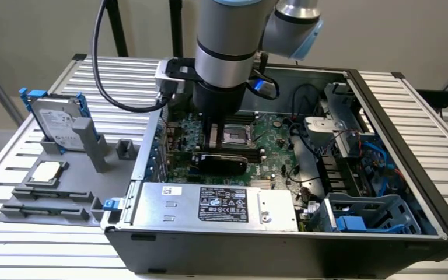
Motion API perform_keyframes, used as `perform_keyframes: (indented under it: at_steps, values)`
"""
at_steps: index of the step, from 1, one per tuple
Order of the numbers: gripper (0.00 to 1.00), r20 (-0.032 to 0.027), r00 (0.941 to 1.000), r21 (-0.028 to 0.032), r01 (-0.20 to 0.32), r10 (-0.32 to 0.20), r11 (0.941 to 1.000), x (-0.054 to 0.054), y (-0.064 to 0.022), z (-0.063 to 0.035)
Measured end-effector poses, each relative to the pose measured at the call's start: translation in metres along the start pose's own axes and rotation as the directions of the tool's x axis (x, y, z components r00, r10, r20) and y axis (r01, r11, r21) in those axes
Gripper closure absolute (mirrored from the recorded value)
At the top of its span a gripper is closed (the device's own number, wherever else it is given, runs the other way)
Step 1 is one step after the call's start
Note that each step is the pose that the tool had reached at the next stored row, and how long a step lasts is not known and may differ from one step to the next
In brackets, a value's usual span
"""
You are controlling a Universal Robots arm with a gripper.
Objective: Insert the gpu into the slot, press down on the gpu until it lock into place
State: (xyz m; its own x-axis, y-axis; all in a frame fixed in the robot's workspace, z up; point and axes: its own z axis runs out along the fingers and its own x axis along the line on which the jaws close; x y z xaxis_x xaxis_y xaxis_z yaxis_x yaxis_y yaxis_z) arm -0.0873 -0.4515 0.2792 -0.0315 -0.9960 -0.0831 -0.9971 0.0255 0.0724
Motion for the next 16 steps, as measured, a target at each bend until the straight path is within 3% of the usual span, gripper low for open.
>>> perform_keyframes:
  at_steps: [3, 6, 11, 13, 14, 16]
  values:
    - [0.89, -0.0047, 1.0, 0.0, 0.001, -0.001, 1.0, 0.0, 0.0029, -0.0047]
    - [0.89, -0.0152, 0.9999, -0.0046, 0.004, -0.004, 1.0, 0.0, 0.0069, -0.0046]
    - [0.89, -0.0419, 0.999, -0.0173, 0.012, -0.013, 0.9998, 0.0, 0.0106, -0.0043]
    - [0.89, -0.0473, 0.9988, -0.0281, 0.014, -0.015, 0.9995, 0.0, 0.012, -0.0042]
    - [0.89, -0.0479, 0.9987, -0.0371, 0.014, -0.015, 0.9992, 0.0, 0.0131, -0.0041]
    - [0.89, -0.0482, 0.9987, -0.0614, 0.012, -0.015, 0.998, 0.0, 0.0154, -0.004]
